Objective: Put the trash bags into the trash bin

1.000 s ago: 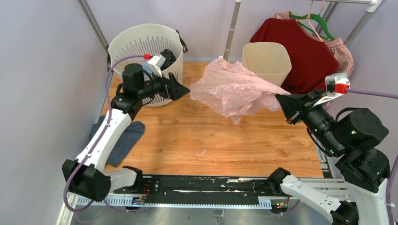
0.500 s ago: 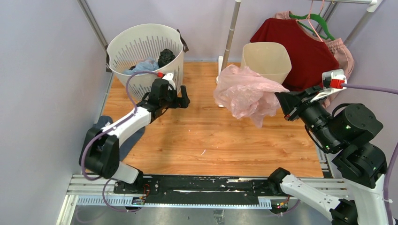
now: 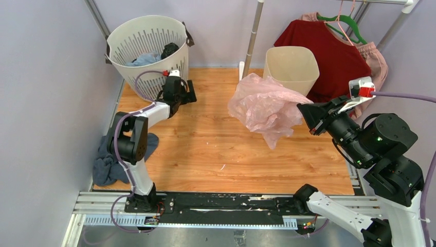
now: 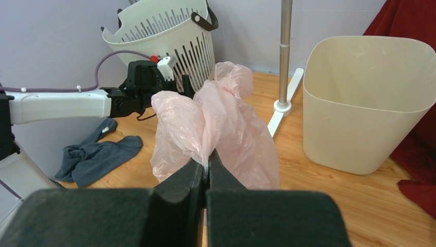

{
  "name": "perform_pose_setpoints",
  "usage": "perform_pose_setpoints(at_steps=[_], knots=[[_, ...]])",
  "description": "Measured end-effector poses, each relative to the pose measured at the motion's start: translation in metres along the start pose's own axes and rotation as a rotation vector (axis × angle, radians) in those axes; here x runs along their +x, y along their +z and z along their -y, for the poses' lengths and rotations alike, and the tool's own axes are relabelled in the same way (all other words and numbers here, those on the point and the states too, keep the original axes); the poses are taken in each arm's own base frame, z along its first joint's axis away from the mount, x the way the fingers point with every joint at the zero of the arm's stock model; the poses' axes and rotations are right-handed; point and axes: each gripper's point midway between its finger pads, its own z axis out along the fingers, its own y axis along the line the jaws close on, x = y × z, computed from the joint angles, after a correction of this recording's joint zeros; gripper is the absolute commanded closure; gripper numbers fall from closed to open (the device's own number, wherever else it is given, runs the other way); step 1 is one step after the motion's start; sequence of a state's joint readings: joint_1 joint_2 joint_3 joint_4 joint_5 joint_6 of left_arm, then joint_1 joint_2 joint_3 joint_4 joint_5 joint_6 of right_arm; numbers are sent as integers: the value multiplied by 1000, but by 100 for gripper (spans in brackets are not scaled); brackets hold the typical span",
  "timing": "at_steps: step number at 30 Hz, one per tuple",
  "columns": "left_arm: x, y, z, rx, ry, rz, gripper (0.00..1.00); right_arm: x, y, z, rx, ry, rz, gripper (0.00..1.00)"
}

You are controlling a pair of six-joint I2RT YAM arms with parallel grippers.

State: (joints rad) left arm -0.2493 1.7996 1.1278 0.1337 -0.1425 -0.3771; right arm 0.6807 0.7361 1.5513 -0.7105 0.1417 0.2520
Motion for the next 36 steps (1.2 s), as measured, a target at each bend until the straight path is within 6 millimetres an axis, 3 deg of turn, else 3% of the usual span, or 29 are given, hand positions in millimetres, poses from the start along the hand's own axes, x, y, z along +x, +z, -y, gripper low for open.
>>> perform_pose_setpoints(at_steps=[6,10,14,19,23,30,36], knots=[[-1,12,-44,-96,-37,-4,1,4,0,-2,-8,9,-19,100],[-12,2,-40,-34,-83,6,3,5,2,-2,-5,14,-23,100],[-16,-41,-3,122,-96,15,0,9,11,5,43,34,-30,100],[-23,-127,74,436,-69,61,0,19,34,19,156,81,-46,100],[-15,-186,128,667,-44,54,0,39,58,29,237,125,-73,100],[9,-265,170,883,-124,4,0,69,88,42,343,210,-72,100],[15,-299,203,959,-216,-12,0,66,105,41,357,319,5,100]])
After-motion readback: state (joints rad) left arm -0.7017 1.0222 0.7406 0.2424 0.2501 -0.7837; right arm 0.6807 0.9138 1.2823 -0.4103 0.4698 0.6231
